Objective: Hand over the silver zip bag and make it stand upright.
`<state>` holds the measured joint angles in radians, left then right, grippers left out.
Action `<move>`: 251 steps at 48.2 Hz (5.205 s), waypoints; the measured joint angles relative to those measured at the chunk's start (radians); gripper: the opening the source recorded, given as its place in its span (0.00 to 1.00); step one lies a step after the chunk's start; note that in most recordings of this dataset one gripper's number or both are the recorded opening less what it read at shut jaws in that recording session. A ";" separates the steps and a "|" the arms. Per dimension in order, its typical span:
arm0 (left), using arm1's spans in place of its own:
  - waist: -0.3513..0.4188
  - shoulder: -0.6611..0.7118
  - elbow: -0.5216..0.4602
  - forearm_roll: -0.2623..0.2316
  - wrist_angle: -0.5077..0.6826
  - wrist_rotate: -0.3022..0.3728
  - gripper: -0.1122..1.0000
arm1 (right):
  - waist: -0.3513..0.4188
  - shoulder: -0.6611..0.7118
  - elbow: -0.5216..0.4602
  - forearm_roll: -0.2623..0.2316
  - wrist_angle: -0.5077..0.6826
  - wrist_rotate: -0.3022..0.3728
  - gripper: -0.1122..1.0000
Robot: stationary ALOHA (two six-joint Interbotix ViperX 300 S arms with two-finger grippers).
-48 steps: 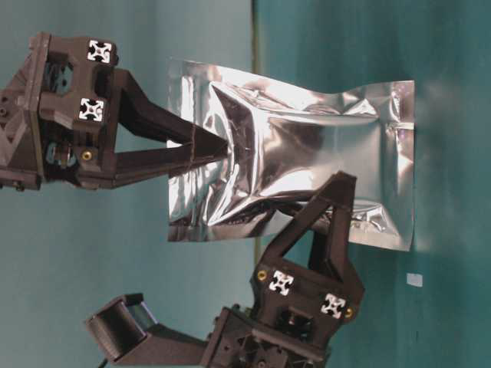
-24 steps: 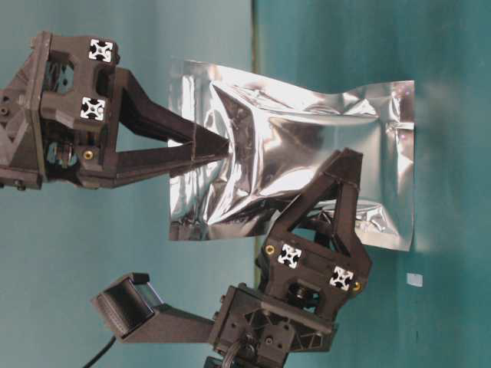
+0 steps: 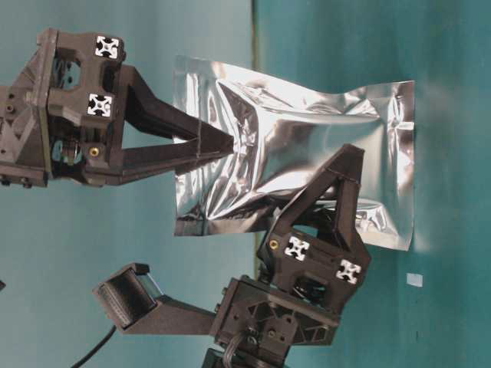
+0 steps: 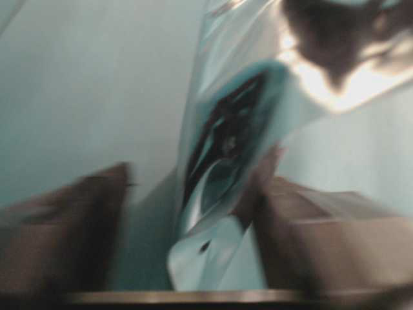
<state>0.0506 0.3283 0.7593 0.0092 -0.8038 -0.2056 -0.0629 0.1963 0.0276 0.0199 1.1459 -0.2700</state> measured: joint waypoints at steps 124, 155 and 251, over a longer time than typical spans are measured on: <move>-0.009 -0.003 0.018 0.000 0.006 0.106 0.32 | -0.006 -0.422 0.431 -0.003 -0.528 0.215 0.90; -0.009 -0.003 0.018 0.000 0.008 0.118 0.32 | -0.005 -0.606 0.612 -0.003 -0.672 0.291 0.90; -0.011 -0.003 0.015 0.000 0.038 0.127 0.32 | 0.006 -0.761 0.742 0.000 -0.693 0.331 0.90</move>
<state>0.0399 0.3252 0.7747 0.0092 -0.7655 -0.0782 -0.0568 -0.5645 0.7701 0.0199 0.4525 0.0614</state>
